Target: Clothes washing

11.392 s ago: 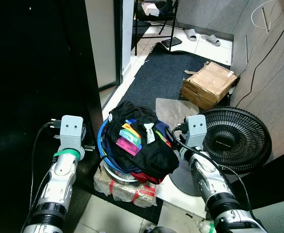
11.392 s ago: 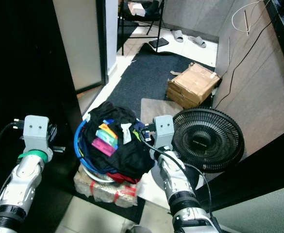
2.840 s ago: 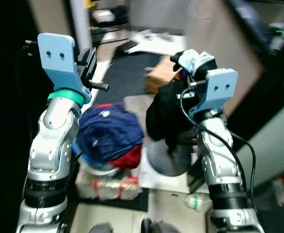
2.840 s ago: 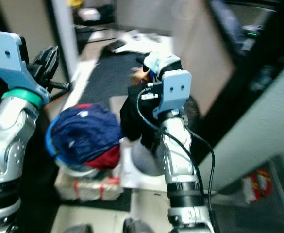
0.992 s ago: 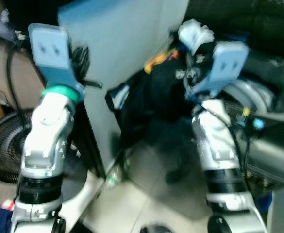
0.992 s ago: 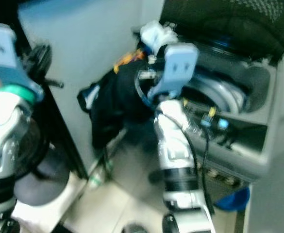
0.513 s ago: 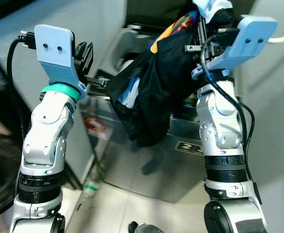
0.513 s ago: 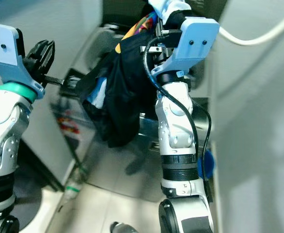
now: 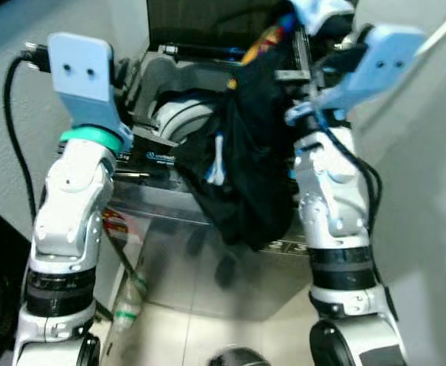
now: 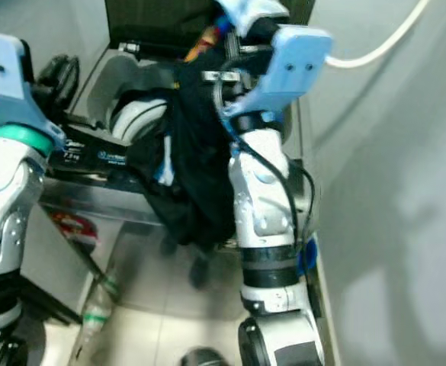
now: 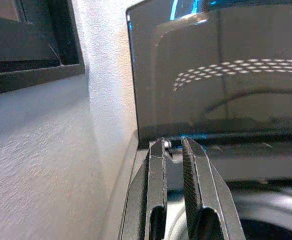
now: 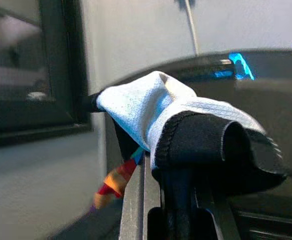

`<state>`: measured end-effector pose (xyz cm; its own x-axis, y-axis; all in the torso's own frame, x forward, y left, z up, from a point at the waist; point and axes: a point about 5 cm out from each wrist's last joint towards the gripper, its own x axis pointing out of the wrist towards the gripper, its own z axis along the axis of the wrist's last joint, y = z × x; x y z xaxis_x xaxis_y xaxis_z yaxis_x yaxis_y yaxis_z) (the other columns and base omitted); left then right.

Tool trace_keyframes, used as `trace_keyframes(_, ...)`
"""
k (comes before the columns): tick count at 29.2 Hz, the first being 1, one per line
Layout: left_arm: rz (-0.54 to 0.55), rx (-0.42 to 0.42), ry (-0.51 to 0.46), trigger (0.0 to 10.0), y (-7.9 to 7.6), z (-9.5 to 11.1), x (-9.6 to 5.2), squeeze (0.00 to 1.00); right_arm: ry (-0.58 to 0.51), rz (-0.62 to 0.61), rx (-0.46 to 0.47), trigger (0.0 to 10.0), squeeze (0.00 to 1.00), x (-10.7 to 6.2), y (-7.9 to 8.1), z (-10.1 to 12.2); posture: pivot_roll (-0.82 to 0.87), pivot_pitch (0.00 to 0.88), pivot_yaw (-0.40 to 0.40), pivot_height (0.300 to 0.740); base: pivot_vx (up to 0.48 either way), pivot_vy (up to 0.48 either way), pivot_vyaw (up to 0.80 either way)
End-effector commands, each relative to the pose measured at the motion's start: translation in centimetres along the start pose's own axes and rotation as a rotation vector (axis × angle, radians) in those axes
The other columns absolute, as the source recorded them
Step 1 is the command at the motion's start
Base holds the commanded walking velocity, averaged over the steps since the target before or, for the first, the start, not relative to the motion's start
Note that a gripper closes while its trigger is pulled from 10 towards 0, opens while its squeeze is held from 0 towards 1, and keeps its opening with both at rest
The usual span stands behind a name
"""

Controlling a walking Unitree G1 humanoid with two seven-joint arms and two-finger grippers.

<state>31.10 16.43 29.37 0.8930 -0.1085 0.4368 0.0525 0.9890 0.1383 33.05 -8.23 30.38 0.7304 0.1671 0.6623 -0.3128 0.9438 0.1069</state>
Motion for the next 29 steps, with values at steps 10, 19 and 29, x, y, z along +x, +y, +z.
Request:
trace_keyframes(10, -0.07, -0.022, 0.012, 10.0, -1.3, -0.1, -0.1, 0.0, 0.023, -0.081, -0.043, 10.0, 0.0, -0.1, -1.9, -0.2, 0.06, 0.0, 0.022, 0.74, 0.034, 0.0, -0.08)
trace_keyframes(19, -0.078, -0.028, 0.009, 10.0, -1.4, -0.1, -0.1, 0.0, 0.023, -0.075, -0.043, 10.0, 0.0, -0.1, -1.8, -0.2, 0.07, 0.0, 0.023, 0.74, 0.0, 0.0, 0.0)
trace_keyframes(29, -0.125, -0.044, -0.013, 10.0, -1.7, 0.6, -0.2, 0.0, -0.028, 0.07, -0.009, 10.0, 0.0, 0.4, 0.2, 0.9, 0.07, 0.0, 0.025, 0.74, 0.0, 0.0, 0.0)
